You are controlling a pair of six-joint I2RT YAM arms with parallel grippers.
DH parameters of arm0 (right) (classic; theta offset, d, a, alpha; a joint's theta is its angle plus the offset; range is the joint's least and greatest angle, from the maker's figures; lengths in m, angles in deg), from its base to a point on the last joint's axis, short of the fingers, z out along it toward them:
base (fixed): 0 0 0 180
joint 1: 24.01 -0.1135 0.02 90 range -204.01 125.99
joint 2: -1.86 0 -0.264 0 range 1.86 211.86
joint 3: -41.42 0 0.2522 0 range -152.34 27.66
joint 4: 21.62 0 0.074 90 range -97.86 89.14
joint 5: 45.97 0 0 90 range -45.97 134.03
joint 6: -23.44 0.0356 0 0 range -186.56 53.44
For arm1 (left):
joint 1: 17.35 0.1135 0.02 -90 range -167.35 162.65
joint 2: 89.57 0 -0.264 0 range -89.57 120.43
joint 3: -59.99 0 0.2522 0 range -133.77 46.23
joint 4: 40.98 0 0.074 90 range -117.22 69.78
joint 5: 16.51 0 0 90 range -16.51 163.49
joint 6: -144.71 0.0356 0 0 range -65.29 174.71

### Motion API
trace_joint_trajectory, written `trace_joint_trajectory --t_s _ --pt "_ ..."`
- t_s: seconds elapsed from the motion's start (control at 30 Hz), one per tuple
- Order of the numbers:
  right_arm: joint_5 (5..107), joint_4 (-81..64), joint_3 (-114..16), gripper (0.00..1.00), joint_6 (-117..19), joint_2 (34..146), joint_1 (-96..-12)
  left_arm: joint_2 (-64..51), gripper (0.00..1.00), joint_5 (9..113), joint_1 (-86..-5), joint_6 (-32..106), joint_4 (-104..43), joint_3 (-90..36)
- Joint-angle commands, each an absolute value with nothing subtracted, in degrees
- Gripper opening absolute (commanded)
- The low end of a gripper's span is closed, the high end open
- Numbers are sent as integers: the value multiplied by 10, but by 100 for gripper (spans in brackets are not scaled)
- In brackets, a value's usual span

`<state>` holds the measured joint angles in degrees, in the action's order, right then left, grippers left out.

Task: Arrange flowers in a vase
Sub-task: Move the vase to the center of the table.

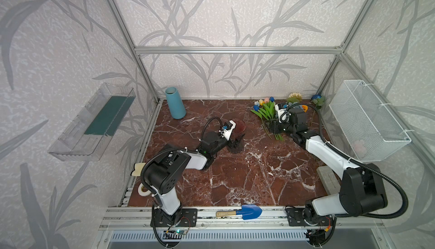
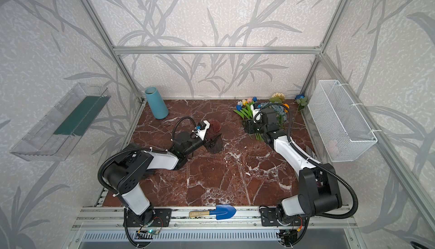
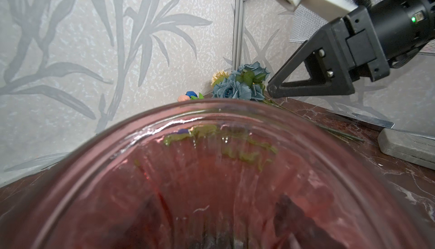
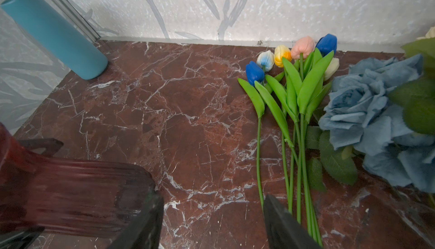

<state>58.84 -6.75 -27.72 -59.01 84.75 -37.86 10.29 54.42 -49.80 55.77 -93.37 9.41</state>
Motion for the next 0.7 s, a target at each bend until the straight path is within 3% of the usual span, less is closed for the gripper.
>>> trace_joint_trajectory --t_s 0.0,0.03,0.2,0.67 --pt "583 -33 -309 68 -598 865 -386 95 94 555 -496 572 -982 111" --pt "580 -25 -316 69 -599 871 -387 91 99 558 -496 571 -988 115" --pt "565 27 -371 69 -596 915 -393 36 99 575 -495 567 -964 133" --pt "475 254 -620 44 -629 1159 -424 -290 99 608 -497 587 -705 211"
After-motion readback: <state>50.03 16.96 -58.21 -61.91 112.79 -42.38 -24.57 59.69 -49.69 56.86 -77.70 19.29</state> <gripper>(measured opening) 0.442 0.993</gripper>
